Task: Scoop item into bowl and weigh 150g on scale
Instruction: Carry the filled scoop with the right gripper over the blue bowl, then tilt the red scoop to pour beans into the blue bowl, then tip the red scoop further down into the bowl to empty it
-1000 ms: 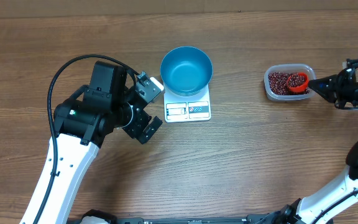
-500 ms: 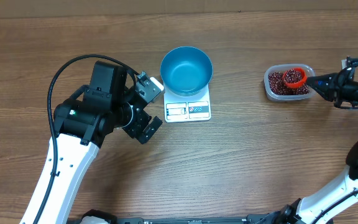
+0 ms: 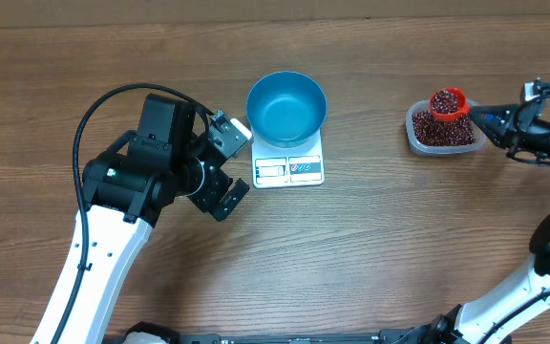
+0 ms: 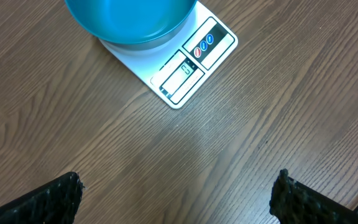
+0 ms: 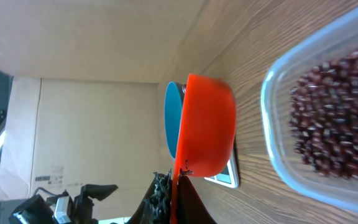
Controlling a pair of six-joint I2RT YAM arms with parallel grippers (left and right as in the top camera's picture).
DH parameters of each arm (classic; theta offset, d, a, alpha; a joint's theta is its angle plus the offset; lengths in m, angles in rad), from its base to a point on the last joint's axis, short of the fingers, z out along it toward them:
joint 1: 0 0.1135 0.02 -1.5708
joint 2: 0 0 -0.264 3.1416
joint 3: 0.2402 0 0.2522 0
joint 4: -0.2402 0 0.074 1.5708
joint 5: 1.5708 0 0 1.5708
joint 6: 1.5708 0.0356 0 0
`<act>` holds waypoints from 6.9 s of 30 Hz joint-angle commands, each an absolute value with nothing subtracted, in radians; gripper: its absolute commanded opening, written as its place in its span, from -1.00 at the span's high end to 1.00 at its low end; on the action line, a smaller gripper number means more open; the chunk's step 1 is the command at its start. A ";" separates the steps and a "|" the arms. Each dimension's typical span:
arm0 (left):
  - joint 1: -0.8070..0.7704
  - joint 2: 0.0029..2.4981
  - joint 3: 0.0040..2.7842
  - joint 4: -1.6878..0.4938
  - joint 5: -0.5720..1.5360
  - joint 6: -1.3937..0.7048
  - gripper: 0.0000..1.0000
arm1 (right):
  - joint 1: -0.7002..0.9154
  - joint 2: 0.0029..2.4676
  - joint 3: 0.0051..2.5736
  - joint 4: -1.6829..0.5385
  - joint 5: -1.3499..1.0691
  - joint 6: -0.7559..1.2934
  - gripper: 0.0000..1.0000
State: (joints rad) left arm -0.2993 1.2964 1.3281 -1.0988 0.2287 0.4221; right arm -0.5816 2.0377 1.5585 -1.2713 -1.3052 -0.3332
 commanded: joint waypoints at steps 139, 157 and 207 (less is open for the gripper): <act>-0.295 1.302 1.326 -1.099 0.236 0.434 -0.99 | 0.184 2.045 1.572 -0.533 -0.607 -0.551 0.92; -0.295 1.302 1.326 -1.099 0.236 0.434 -0.99 | 0.198 1.943 1.572 -0.607 -0.604 -0.551 0.93; -0.295 1.302 1.326 -1.099 0.236 0.434 -0.99 | 0.354 1.943 1.572 -0.686 -0.772 -0.547 0.93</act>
